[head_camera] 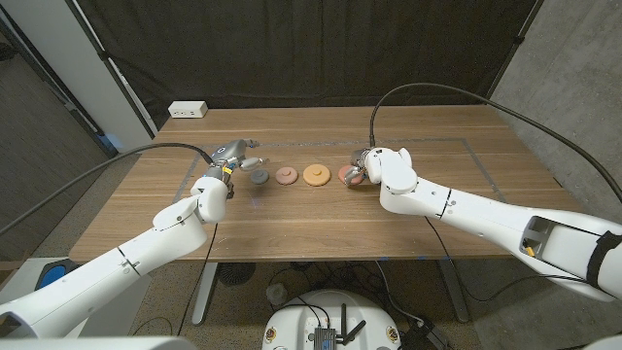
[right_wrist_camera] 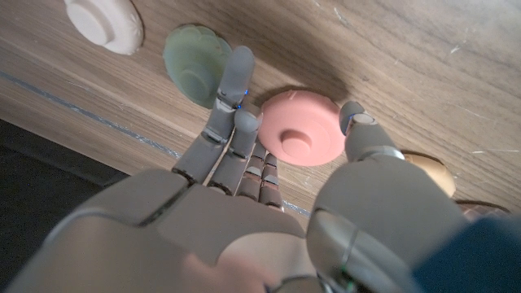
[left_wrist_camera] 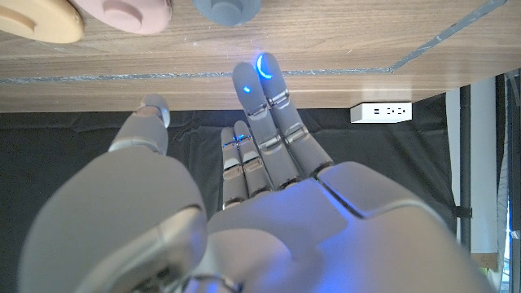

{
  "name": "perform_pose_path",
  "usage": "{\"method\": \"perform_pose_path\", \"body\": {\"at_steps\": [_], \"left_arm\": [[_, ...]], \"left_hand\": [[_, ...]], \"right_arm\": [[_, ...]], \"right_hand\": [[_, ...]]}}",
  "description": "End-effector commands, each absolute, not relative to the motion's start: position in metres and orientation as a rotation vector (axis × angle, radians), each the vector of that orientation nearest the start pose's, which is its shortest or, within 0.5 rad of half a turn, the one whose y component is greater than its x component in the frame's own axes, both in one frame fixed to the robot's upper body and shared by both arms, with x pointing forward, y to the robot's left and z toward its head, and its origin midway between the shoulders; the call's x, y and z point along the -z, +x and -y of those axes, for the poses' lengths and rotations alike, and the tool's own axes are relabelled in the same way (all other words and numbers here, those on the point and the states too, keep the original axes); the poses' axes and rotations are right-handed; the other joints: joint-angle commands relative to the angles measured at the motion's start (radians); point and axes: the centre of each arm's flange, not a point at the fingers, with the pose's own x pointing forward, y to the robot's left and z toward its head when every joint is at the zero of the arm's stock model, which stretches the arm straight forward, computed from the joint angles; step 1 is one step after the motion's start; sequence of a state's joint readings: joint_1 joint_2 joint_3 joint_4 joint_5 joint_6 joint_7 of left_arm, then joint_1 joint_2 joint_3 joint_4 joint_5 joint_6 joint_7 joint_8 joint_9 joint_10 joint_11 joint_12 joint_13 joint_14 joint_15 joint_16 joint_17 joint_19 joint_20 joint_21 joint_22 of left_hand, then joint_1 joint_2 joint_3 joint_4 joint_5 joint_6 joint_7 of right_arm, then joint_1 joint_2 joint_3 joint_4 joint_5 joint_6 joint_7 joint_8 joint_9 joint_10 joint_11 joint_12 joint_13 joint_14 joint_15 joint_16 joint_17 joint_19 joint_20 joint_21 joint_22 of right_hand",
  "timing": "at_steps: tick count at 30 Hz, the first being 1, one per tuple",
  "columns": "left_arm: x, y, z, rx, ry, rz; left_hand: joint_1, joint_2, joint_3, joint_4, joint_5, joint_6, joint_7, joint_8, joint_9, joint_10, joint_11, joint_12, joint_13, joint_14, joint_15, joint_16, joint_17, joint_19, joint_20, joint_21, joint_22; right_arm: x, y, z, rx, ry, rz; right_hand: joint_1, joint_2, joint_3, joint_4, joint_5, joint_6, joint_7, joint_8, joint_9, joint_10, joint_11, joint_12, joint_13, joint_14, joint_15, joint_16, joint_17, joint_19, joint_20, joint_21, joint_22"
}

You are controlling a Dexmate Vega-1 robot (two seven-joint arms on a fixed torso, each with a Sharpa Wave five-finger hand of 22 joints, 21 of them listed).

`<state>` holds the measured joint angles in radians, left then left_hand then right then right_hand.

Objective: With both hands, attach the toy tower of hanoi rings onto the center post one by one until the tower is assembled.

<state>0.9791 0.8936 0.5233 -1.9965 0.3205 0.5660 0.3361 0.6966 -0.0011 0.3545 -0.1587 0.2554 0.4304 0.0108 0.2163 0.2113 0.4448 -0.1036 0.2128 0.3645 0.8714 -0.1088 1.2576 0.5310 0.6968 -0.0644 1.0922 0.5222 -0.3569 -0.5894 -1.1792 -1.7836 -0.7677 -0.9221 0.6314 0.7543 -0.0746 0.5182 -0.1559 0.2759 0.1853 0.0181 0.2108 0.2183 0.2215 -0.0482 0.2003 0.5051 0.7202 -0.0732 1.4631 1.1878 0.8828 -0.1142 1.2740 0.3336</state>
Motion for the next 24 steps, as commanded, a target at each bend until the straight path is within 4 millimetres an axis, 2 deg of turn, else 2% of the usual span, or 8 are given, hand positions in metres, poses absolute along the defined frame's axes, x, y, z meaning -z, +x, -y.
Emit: {"method": "perform_pose_path", "body": {"at_steps": [1,14,19,24], "left_arm": [[0.0115,0.5605,-0.2777,-0.321,1.173,0.485],[0.0131,0.5636,-0.279,-0.317,1.168,0.482],[0.0138,0.5642,-0.2792,-0.313,1.166,0.482],[0.014,0.5645,-0.2794,-0.313,1.167,0.481]], "left_hand": [[0.001,0.007,0.0,-0.001,0.004,0.012,0.0,-0.002,0.004,0.007,0.0,0.0,0.001,-0.004,-0.109,0.004,0.003,-0.004,-0.082,0.011,-0.001],[0.0,0.008,0.001,-0.001,0.004,0.012,0.001,-0.003,0.004,0.008,0.002,-0.001,0.002,-0.004,-0.109,0.005,0.003,-0.007,-0.082,0.016,-0.005],[-0.001,0.009,0.001,-0.001,0.005,0.013,0.0,-0.003,0.004,0.009,0.002,-0.001,0.002,-0.006,-0.109,0.004,0.002,-0.007,-0.083,0.018,-0.007],[0.0,0.009,0.002,-0.002,0.005,0.013,0.001,-0.003,0.004,0.008,0.0,-0.001,0.003,-0.005,-0.11,0.005,0.004,-0.008,-0.082,0.02,-0.009]], "right_arm": [[0.0069,0.6208,0.0996,-0.137,-1.679,-0.012],[0.0096,0.6216,0.0969,-0.142,-1.695,-0.023],[0.012,0.6204,0.0977,-0.12,-1.693,0.01],[0.016,0.621,0.0999,-0.104,-1.683,0.038]], "right_hand": [[0.0,0.009,-0.003,-0.002,0.003,-0.005,0.004,0.003,0.003,0.005,0.002,0.004,0.0,-0.001,-0.14,-0.004,0.002,0.002,-0.099,0.006,0.001],[0.005,0.012,-0.009,-0.005,0.004,-0.006,0.002,0.004,0.003,0.017,-0.001,0.01,0.002,-0.003,-0.14,-0.01,-0.004,-0.005,-0.099,0.015,-0.009],[0.009,0.017,-0.012,-0.006,0.006,0.012,-0.012,0.013,0.004,0.058,-0.014,0.025,0.006,0.025,-0.14,0.012,0.017,0.009,-0.099,0.029,-0.013],[0.022,0.026,-0.009,-0.009,0.011,0.084,-0.029,0.04,0.007,0.141,-0.044,0.05,0.015,0.085,-0.141,0.059,0.041,0.048,-0.102,0.068,-0.012]]}}
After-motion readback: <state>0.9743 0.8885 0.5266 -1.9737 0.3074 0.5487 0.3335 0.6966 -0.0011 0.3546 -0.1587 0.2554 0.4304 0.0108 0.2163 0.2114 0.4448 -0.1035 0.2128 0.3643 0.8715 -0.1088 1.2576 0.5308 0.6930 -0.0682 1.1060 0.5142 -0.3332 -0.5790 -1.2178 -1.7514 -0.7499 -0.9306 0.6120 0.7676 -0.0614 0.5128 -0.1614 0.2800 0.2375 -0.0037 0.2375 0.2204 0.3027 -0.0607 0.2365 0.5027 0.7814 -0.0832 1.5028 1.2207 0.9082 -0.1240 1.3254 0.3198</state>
